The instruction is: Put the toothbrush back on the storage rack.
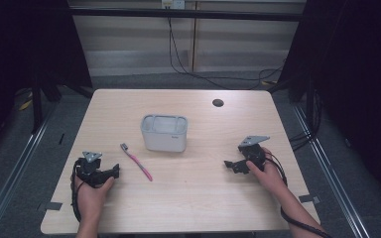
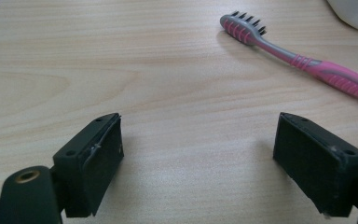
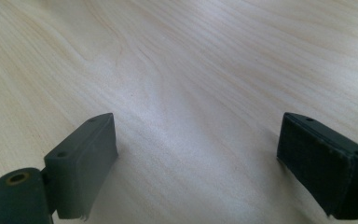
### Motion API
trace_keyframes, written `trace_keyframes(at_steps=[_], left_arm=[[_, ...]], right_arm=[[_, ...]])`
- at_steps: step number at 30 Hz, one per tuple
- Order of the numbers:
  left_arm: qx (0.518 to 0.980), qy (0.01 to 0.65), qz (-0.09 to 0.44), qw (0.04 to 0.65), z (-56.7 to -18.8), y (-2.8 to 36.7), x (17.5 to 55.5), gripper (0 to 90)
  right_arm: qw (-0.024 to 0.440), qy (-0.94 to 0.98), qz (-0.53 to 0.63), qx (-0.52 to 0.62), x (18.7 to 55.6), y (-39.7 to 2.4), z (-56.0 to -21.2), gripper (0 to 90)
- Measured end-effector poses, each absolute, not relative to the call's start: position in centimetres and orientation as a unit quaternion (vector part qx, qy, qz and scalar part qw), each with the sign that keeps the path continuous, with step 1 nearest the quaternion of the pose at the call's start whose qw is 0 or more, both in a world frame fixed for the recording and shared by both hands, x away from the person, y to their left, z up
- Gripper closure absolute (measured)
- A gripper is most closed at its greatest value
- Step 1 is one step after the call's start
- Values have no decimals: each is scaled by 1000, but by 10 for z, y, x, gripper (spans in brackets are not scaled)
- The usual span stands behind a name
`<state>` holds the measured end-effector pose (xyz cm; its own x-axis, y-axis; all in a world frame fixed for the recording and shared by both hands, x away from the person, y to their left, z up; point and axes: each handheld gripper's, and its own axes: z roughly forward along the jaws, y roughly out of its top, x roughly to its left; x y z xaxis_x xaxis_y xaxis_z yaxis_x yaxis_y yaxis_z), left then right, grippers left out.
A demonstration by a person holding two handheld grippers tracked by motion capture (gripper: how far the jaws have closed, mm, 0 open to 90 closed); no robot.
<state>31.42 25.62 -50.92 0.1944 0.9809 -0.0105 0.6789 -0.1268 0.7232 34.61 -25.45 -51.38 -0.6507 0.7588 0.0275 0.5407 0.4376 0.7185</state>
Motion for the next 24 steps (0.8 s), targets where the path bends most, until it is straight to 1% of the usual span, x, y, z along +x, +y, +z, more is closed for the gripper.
trace_keyframes(at_steps=[5, 8, 10, 12, 13, 18, 24], left_arm=[[708, 589, 246, 302, -509, 255, 315, 153], [711, 596, 236, 288, -505, 253, 318, 155], [713, 605, 219, 278, -501, 251, 321, 174], [704, 619, 195, 288, -496, 250, 325, 233], [702, 624, 180, 291, -494, 248, 327, 246], [702, 632, 145, 295, -484, 238, 338, 255], [698, 637, 131, 300, -474, 225, 353, 279]], right_arm=[[151, 833, 360, 391, 346, -254, -514, 112], [151, 834, 360, 391, 346, -254, -514, 112], [151, 834, 360, 390, 346, -254, -514, 113], [151, 834, 360, 390, 346, -254, -514, 113], [151, 834, 360, 390, 346, -254, -514, 112], [151, 834, 360, 390, 346, -254, -514, 113], [151, 834, 360, 390, 346, -254, -514, 112]])
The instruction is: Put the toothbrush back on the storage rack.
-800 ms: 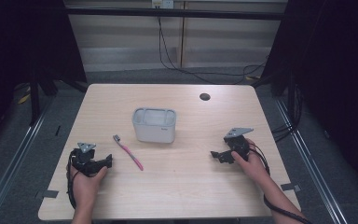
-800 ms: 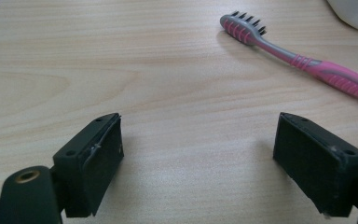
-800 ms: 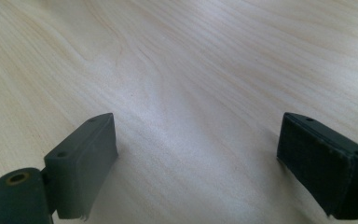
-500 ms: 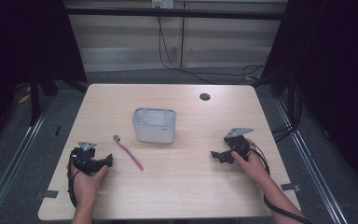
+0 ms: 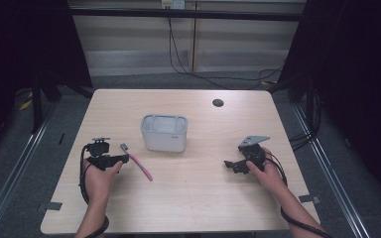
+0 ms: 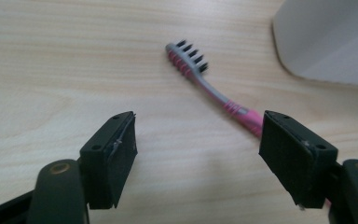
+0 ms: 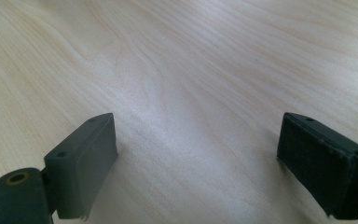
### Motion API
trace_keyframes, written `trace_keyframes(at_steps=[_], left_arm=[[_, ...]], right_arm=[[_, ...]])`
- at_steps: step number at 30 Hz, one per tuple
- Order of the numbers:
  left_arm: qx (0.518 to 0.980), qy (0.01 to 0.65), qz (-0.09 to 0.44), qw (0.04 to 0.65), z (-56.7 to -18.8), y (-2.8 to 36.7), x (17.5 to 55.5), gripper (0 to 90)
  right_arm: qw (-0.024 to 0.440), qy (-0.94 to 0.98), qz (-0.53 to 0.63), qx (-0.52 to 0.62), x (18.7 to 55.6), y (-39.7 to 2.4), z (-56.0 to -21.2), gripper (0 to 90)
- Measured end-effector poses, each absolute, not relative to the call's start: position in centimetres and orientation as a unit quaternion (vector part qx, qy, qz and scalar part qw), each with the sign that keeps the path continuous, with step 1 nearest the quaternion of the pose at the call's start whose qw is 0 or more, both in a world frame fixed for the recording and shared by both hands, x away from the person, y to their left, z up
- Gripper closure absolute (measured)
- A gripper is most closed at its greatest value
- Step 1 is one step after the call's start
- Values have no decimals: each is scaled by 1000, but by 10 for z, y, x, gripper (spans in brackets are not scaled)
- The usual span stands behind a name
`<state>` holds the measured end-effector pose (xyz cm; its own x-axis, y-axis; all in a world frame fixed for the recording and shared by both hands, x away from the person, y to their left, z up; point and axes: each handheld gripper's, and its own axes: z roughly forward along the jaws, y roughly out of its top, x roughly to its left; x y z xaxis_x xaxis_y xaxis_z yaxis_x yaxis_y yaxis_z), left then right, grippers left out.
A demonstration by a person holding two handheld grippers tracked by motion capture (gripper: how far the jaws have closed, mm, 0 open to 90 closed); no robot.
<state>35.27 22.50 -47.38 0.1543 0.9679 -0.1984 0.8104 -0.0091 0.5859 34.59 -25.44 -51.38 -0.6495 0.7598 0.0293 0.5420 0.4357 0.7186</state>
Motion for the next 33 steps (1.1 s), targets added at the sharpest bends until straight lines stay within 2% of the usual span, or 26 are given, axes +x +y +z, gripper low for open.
trace_keyframes(at_steps=[11, 21, 28, 33], left_arm=[[690, 655, 95, 294, -469, 201, 373, 323], [687, 668, 95, 269, -474, 197, 374, 363], [685, 669, 92, 273, -472, 191, 375, 426], [696, 664, 87, 258, -474, 186, 376, 519]], right_arm=[[151, 834, 360, 391, 346, -254, -514, 112], [151, 834, 360, 390, 346, -254, -514, 113], [151, 834, 360, 390, 346, -254, -514, 112], [151, 834, 360, 390, 346, -254, -514, 112]])
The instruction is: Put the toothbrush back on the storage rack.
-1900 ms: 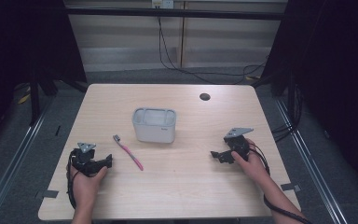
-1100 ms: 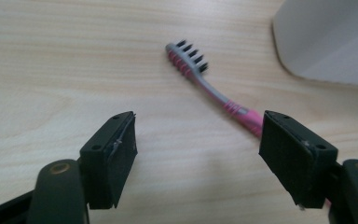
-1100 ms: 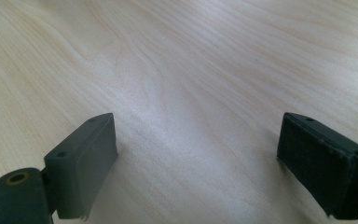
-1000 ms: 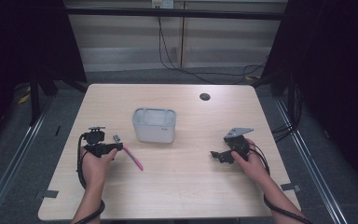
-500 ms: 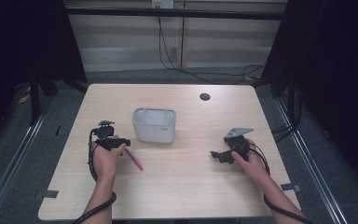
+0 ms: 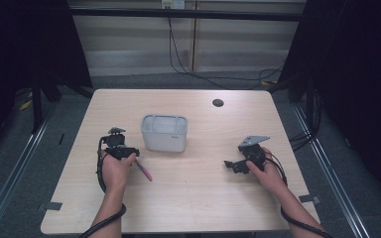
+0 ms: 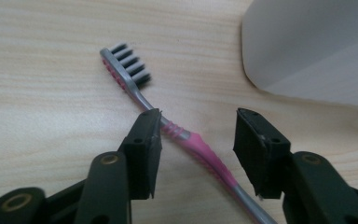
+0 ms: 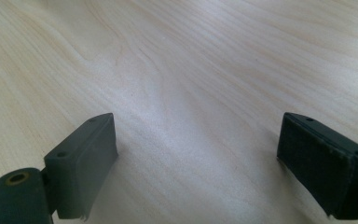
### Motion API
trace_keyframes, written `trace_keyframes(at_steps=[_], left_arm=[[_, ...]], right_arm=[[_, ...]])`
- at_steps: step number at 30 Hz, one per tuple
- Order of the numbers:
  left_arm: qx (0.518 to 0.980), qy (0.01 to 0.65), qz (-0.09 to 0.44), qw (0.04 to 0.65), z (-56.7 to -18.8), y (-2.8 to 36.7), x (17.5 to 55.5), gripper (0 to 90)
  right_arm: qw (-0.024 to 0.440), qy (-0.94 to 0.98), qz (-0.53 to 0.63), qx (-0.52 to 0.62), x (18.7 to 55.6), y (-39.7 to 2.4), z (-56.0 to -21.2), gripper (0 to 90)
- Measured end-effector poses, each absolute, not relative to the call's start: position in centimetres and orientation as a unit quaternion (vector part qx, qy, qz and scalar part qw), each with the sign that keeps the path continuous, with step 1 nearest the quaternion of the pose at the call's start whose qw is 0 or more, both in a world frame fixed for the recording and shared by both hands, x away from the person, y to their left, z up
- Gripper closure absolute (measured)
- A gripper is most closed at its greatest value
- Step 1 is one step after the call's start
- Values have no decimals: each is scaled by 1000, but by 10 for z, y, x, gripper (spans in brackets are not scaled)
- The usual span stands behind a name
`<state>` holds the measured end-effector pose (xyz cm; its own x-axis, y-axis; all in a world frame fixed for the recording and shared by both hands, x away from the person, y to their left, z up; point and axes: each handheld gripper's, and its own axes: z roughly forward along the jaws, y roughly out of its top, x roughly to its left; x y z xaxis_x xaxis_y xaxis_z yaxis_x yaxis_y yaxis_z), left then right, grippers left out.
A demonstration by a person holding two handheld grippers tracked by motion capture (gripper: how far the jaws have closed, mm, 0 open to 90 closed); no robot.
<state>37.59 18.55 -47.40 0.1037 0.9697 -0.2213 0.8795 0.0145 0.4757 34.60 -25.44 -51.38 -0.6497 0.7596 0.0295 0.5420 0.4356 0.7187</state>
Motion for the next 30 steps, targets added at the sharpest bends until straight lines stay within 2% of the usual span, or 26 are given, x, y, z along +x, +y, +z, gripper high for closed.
trace_keyframes(at_steps=[5, 6, 15, 18, 30], left_arm=[[697, 667, 84, 250, -477, 182, 376, 563], [699, 667, 84, 244, -477, 182, 376, 606], [696, 677, 79, 228, -477, 184, 377, 637], [703, 674, 77, 212, -475, 186, 377, 697], [706, 676, 76, 198, -474, 192, 376, 801]], right_arm=[[151, 834, 360, 390, 346, -254, -514, 112], [151, 834, 360, 390, 346, -254, -514, 112], [151, 834, 360, 390, 346, -254, -514, 112], [151, 834, 360, 390, 346, -254, -514, 113], [151, 834, 360, 390, 346, -254, -514, 112]])
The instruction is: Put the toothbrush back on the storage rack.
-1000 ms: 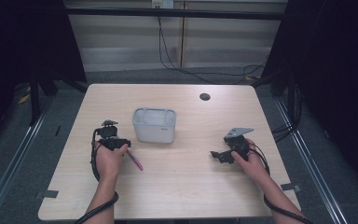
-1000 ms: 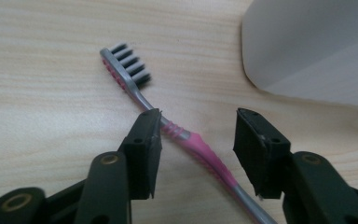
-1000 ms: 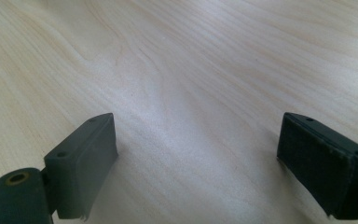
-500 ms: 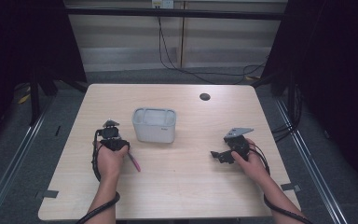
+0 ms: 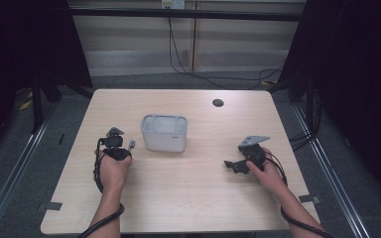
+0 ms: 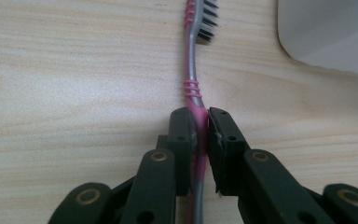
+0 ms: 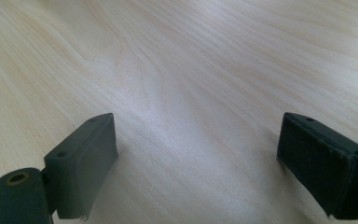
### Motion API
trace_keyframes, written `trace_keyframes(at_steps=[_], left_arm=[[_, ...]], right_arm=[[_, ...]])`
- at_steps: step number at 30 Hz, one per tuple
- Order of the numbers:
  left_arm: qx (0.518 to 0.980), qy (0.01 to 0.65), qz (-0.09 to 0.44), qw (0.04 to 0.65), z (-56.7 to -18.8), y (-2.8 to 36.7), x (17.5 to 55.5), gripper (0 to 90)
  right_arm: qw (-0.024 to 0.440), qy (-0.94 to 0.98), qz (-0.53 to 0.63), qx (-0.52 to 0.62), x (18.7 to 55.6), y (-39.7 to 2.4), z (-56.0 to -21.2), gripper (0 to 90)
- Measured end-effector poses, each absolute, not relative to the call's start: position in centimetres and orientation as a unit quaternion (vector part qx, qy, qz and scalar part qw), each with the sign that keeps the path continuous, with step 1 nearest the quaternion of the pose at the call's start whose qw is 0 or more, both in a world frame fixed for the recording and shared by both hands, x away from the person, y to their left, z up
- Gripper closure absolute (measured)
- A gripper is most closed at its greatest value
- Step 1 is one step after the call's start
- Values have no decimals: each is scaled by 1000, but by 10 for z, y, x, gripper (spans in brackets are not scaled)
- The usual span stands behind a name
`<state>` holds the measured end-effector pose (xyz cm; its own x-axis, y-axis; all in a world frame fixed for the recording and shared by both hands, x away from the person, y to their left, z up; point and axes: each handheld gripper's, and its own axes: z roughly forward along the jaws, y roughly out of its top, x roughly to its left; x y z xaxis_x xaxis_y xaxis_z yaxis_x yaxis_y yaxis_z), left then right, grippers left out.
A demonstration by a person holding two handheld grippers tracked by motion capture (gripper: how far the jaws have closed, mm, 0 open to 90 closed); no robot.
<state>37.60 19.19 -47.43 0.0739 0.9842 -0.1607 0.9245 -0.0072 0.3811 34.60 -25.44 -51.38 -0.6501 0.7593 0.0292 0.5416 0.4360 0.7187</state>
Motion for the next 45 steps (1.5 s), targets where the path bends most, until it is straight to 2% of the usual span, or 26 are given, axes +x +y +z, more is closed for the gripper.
trace_keyframes(at_steps=[10, 23, 34, 45], left_arm=[[706, 669, 87, 216, -468, 201, 374, 806], [696, 647, 108, 292, -444, 211, 368, 806], [662, 636, 145, 370, -423, 216, 361, 806], [648, 614, 169, 418, -407, 219, 356, 806]], right_arm=[[151, 834, 360, 390, 346, -254, -514, 112], [151, 834, 360, 390, 346, -254, -514, 113], [151, 834, 360, 390, 346, -254, -514, 112], [151, 834, 360, 390, 346, -254, -514, 112]])
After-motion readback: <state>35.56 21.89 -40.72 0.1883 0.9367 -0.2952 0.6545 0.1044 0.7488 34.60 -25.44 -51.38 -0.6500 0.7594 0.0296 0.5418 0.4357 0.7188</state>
